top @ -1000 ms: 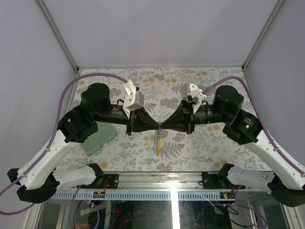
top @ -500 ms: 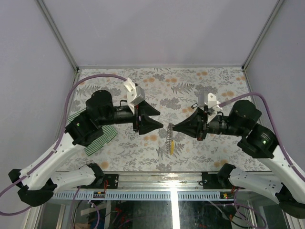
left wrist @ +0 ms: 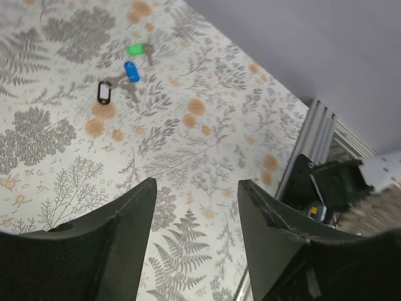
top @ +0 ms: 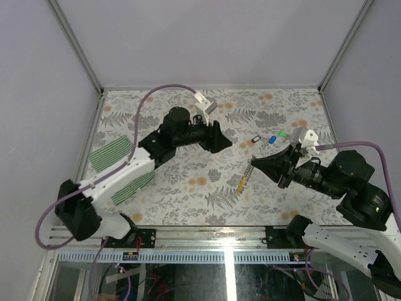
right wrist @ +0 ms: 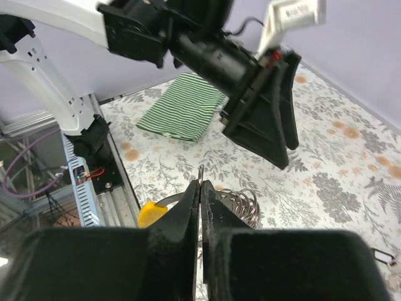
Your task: Put the keys on the keyring
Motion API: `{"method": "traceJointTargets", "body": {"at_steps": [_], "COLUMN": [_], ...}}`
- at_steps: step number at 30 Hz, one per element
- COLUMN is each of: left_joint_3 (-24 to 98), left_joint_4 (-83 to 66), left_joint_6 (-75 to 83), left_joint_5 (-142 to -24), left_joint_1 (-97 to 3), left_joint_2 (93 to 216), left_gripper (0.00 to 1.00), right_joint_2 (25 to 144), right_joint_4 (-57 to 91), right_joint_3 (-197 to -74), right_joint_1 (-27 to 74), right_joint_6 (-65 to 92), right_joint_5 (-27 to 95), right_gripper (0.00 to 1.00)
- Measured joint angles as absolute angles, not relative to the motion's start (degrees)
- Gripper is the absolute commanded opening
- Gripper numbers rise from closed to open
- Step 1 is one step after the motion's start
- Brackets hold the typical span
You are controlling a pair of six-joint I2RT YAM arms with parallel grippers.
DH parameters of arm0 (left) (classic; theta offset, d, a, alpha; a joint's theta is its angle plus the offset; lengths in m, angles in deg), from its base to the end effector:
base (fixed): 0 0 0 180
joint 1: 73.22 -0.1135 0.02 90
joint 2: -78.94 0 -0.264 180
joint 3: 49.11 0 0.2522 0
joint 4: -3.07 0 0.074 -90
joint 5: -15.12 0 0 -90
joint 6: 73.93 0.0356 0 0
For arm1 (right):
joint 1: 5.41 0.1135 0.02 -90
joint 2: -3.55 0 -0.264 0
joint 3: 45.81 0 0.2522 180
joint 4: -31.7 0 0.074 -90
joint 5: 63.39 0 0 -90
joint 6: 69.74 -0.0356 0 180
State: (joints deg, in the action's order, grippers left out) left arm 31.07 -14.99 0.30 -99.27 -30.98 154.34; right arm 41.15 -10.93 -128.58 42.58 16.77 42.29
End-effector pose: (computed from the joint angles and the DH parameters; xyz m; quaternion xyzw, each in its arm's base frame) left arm 0.2184 -0.2182 0.3655 0.3031 0.7161 -0.4390 0.4502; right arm 0.0576 0.0784 0.4582 -0.3505 0.5965 0.3958 0.6039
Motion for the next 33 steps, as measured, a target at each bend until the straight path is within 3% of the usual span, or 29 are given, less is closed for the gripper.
{"method": "traceJointTargets", "body": {"at_steps": [9, 18, 28, 33], "left_joint_3": [42.2, 65.9, 84.0, 91.0], "left_joint_4": [-9.8, -13.0, -19.6, -21.6], "left_joint_6": [-4.9, -5.4, -2.8, -1.1], "left_joint_5": [-99.1, -96.7, -88.0, -83.3], "left_joint_1": [-32.4, -32.1, -31.5, -30.8], "left_joint_2": [182.7, 209.1, 223.5, 228.1], "left_gripper": [0.55, 0.58, 0.74, 0.76], "right_joint_2": [39.8, 39.1, 38.9, 38.9], "right_joint_4": [-12.0, -11.7, -10.8, -10.4], "right_joint_3": [-128.2, -126.2, -122.9, -122.4], "right_joint_1": [42.6, 42.6, 42.6, 42.6], "right_joint_6": [12.6, 8.8, 7.7, 7.7], "right_joint_5": [32.9, 28.9, 27.7, 27.7], "right_gripper": [0.00, 0.00, 0.00, 0.00]}}
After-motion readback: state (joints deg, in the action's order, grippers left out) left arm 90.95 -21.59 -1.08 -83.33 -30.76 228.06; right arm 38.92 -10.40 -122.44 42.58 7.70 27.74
